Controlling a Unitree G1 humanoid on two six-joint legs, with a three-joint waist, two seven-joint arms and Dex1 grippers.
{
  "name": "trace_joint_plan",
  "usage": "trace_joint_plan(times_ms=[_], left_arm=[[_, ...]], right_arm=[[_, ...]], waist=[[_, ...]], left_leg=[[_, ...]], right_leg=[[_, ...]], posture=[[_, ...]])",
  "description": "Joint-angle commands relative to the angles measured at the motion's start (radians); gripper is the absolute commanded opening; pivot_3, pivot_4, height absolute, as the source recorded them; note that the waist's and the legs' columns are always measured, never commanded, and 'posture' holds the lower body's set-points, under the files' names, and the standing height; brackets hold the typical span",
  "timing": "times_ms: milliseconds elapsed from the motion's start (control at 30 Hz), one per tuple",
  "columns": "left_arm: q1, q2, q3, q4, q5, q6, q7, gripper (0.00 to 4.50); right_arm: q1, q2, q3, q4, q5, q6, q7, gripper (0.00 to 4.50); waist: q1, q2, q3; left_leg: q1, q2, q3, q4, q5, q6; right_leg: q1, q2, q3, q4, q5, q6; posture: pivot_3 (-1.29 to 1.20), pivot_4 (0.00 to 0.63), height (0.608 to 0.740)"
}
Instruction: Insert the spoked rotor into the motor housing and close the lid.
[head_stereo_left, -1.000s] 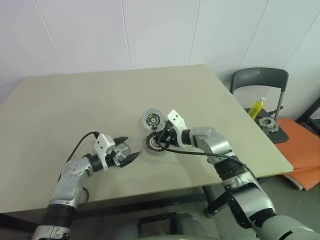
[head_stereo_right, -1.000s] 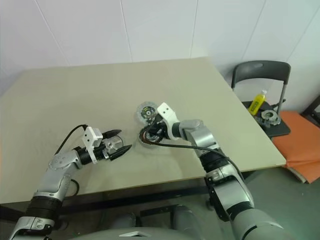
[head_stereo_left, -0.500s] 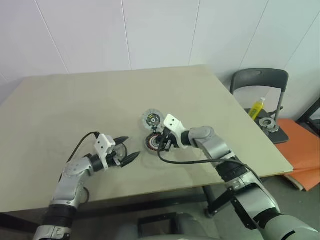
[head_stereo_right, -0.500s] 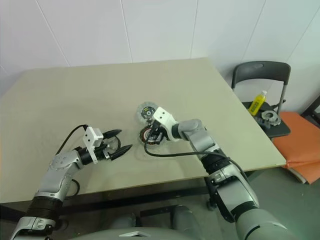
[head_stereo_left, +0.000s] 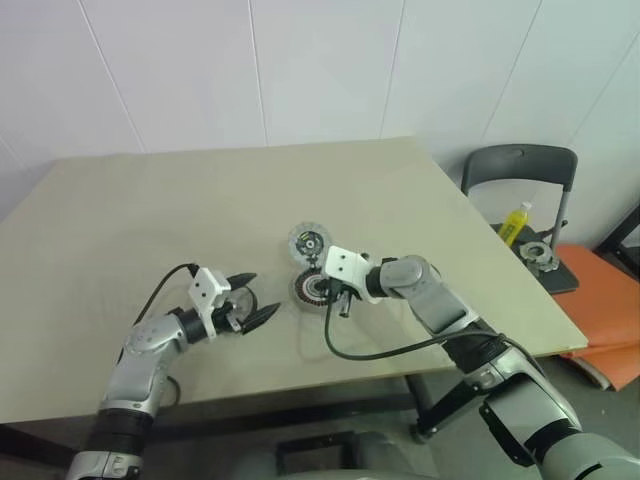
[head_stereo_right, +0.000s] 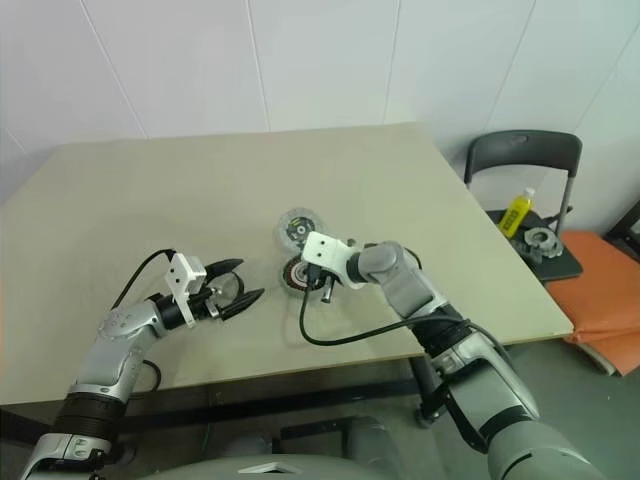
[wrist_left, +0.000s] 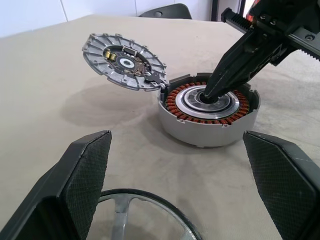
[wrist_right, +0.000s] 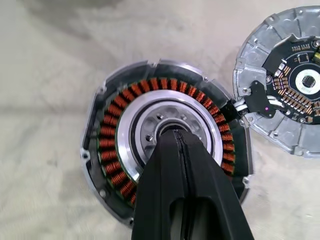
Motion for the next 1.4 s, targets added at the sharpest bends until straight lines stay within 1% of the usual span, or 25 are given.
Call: trace_joint_plan(times_ms=[33,133,267,333,367,400,433,467,567,600,633,667,700,733,767,833,867,933,1000,1067,1133,1200,1267,1333,1400], left_arm=[[-0.013,0.002,-0.003,-0.044,0.003,-0.006,0.003,4.5],[-0.012,0.002,-0.005,-0.045,0.003,-0.005,0.003,4.5],[-0.014,0.001,-0.005,-0.043,0.004,-0.007,0.001,4.5],[-0.013,-0.001,-0.005,-0.04,0.005,-0.01,0.0,4.5],[-0.011,-0.002,-0.006,-0.037,0.006,-0.013,-0.001,4.5],[-0.01,-0.002,-0.006,-0.036,0.008,-0.016,-0.001,4.5],[-0.008,-0.003,-0.007,-0.035,0.009,-0.018,-0.002,4.5],[-0.006,-0.004,-0.008,-0.034,0.01,-0.019,-0.002,4.5],[-0.002,-0.007,-0.011,-0.033,0.012,-0.022,-0.002,4.5],[-0.002,-0.008,-0.011,-0.033,0.012,-0.022,-0.002,4.5],[-0.001,-0.009,-0.011,-0.033,0.013,-0.023,-0.003,4.5],[-0.001,-0.009,-0.012,-0.033,0.013,-0.023,-0.003,4.5],[-0.002,-0.01,-0.013,-0.032,0.014,-0.024,-0.004,4.5],[-0.003,-0.01,-0.013,-0.03,0.015,-0.024,-0.004,4.5],[-0.004,-0.011,-0.014,-0.029,0.016,-0.025,-0.004,4.5],[-0.006,-0.013,-0.015,-0.027,0.019,-0.026,-0.005,4.5],[-0.007,-0.014,-0.016,-0.025,0.019,-0.026,-0.005,4.5],[-0.009,-0.015,-0.018,-0.024,0.02,-0.027,-0.005,4.5],[-0.01,-0.016,-0.021,-0.026,0.02,-0.026,-0.004,4.5],[-0.01,-0.017,-0.023,-0.028,0.02,-0.025,-0.003,4.5],[-0.012,-0.016,-0.024,-0.029,0.02,-0.023,-0.003,4.5],[-0.013,-0.016,-0.026,-0.033,0.02,-0.02,-0.001,4.5],[-0.013,-0.015,-0.027,-0.04,0.019,-0.014,0.001,4.5],[-0.017,-0.022,-0.011,-0.056,-0.003,0.006,0.014,4.5],[-0.028,-0.031,0.02,-0.075,-0.041,0.037,0.037,4.5]], right_arm=[[0.039,-0.028,0.061,0.103,-0.088,-0.003,-0.016,0.03],[0.011,0.012,0.017,0.164,-0.096,-0.034,-0.103,0.03],[-0.008,0.043,-0.019,0.198,-0.081,-0.051,-0.136,0.03],[-0.011,0.052,-0.028,0.202,-0.074,-0.053,-0.141,0.03],[-0.012,0.057,-0.031,0.208,-0.073,-0.061,-0.149,0.03],[-0.012,0.062,-0.034,0.212,-0.073,-0.068,-0.156,0.03],[-0.013,0.068,-0.039,0.215,-0.07,-0.071,-0.163,0.03],[-0.014,0.077,-0.047,0.219,-0.063,-0.077,-0.171,0.03],[-0.021,0.127,-0.116,0.222,-0.005,-0.072,-0.204,0.03],[-0.025,0.142,-0.14,0.219,0.015,-0.064,-0.208,0.03],[-0.031,0.154,-0.163,0.214,0.035,-0.056,-0.21,0.03],[-0.037,0.17,-0.192,0.207,0.064,-0.04,-0.208,0.03],[-0.043,0.182,-0.216,0.199,0.09,-0.026,-0.205,0.03],[-0.05,0.196,-0.242,0.188,0.122,-0.008,-0.199,0.03],[-0.057,0.211,-0.27,0.174,0.156,0.011,-0.192,0.03],[-0.068,0.236,-0.317,0.152,0.211,0.037,-0.187,0.03],[-0.074,0.249,-0.342,0.145,0.236,0.045,-0.192,0.03],[-0.084,0.261,-0.368,0.139,0.26,0.053,-0.203,0.03],[-0.086,0.253,-0.356,0.14,0.247,0.051,-0.203,0.03],[-0.081,0.243,-0.334,0.141,0.226,0.039,-0.203,0.03],[-0.075,0.253,-0.344,0.136,0.241,0.036,-0.206,0.03],[-0.073,0.274,-0.373,0.117,0.285,0.048,-0.204,0.03],[-0.071,0.286,-0.387,0.092,0.319,0.063,-0.189,0.03],[-0.06,0.283,-0.371,0.067,0.329,0.068,-0.16,0.03],[-0.045,0.275,-0.347,0.054,0.32,0.061,-0.142,0.03]], waist=[[-0.003,0.0,-0.001],[-0.005,-0.001,-0.001],[-0.015,-0.001,-0.001],[-0.02,0.005,0.0],[-0.025,0.012,-0.001],[-0.029,0.021,-0.004],[-0.028,0.021,-0.006],[-0.027,0.02,-0.006],[-0.03,0.021,-0.006],[-0.03,0.023,-0.005],[-0.026,0.03,-0.004],[-0.017,0.012,-0.005],[0.001,-0.008,-0.005],[0.013,-0.009,0.001],[0.025,-0.003,0.006],[0.026,0.007,0.012],[0.024,0.009,0.014],[0.019,0.014,0.017],[0.011,0.016,0.018],[0.003,0.015,0.017],[-0.001,0.014,0.017],[0.0,0.014,0.017],[0.0,0.014,0.017],[0.0,0.014,0.017],[0.002,0.014,0.017]], left_leg=[[0.002,0.0,0.0,-0.001,-0.001,-0.002],[0.003,0.001,0.001,-0.001,-0.002,-0.003],[0.005,0.002,0.001,0.0,-0.002,-0.003],[0.003,0.003,0.0,0.0,-0.002,-0.003],[0.0,0.005,-0.001,0.0,-0.002,-0.003],[-0.004,0.012,-0.001,-0.003,-0.002,-0.003],[-0.013,0.022,0.001,-0.005,-0.002,-0.003],[-0.017,0.023,0.004,-0.009,-0.002,-0.003],[-0.016,0.022,0.01,-0.013,-0.002,-0.003],[-0.017,0.023,0.01,-0.015,-0.002,-0.003],[-0.029,0.033,0.009,-0.017,-0.002,-0.003],[-0.038,0.045,0.012,-0.021,-0.002,-0.003],[-0.033,0.051,0.037,-0.025,-0.001,-0.002],[-0.018,0.05,0.055,-0.025,-0.001,-0.002],[-0.014,0.042,0.055,-0.02,0.0,-0.002],[-0.016,0.033,0.027,-0.024,0.004,-0.011],[-0.015,0.033,0.017,-0.026,0.011,-0.023],[-0.015,0.032,0.001,-0.024,0.019,-0.03],[-0.015,0.031,-0.007,-0.016,0.02,-0.029],[-0.017,0.031,-0.015,-0.012,0.026,-0.025],[-0.017,0.029,-0.016,-0.013,0.026,-0.025],[-0.02,0.026,-0.014,-0.017,0.026,-0.025],[-0.025,0.025,-0.013,-0.017,0.025,-0.024],[-0.029,0.025,-0.014,-0.017,0.025,-0.023],[-0.029,0.025,-0.014,-0.017,0.025,-0.023]], right_leg=[[0.003,0.0,0.0,-0.003,0.0,0.0],[0.004,-0.003,0.0,-0.003,0.0,0.0],[0.004,-0.007,-0.005,-0.004,0.0,0.0],[0.004,-0.014,-0.014,-0.007,0.0,-0.001],[0.005,-0.013,-0.018,-0.015,0.003,-0.003],[0.008,-0.013,-0.027,-0.029,0.005,-0.005],[0.009,-0.014,-0.038,-0.044,0.009,-0.009],[0.009,-0.018,-0.041,-0.047,0.012,-0.011],[0.006,-0.02,-0.041,-0.052,0.019,-0.012],[0.006,-0.017,-0.042,-0.057,0.027,-0.014],[0.012,-0.012,-0.046,-0.072,0.046,-0.013],[0.012,-0.016,-0.062,-0.067,0.057,-0.022],[0.01,-0.035,-0.08,0.018,0.024,-0.029],[0.019,-0.044,-0.076,0.049,-0.044,-0.018],[0.014,-0.042,-0.075,0.056,-0.055,-0.022],[0.01,-0.03,-0.077,0.056,-0.052,-0.031],[0.012,-0.026,-0.079,0.056,-0.051,-0.034],[0.014,-0.015,-0.079,0.053,-0.05,-0.037],[0.014,-0.009,-0.08,0.052,-0.049,-0.037],[0.015,0.0,-0.076,0.047,-0.049,-0.037],[0.015,0.003,-0.069,0.045,-0.05,-0.034],[0.01,0.002,-0.062,0.045,-0.049,-0.031],[0.005,0.002,-0.061,0.045,-0.049,-0.03],[0.001,0.002,-0.061,0.045,-0.049,-0.03],[0.0,0.002,-0.061,0.045,-0.049,-0.03]], posture=[[0.0,0.0,0.74],[0.0,0.0,0.74],[0.0,0.0,0.74],[0.0,0.0,0.74],[0.0,0.0,0.74],[0.0,0.0,0.74],[0.0,0.0,0.74],[0.0,0.0,0.74],[0.0,0.0,0.74],[0.0,0.0,0.74],[0.0,0.0,0.74],[0.0,0.0,0.74],[0.0,0.0,0.74],[0.0,0.0,0.74],[0.0,0.0,0.74],[0.0,0.0,0.74],[0.0,0.0,0.74],[0.0,0.0,0.74],[0.0,0.0,0.74],[0.0,0.0,0.74],[0.0,0.0,0.74],[0.0,0.0,0.74],[0.0,0.0,0.74],[0.0,0.0,0.74],[0.0,0.0,0.74]])
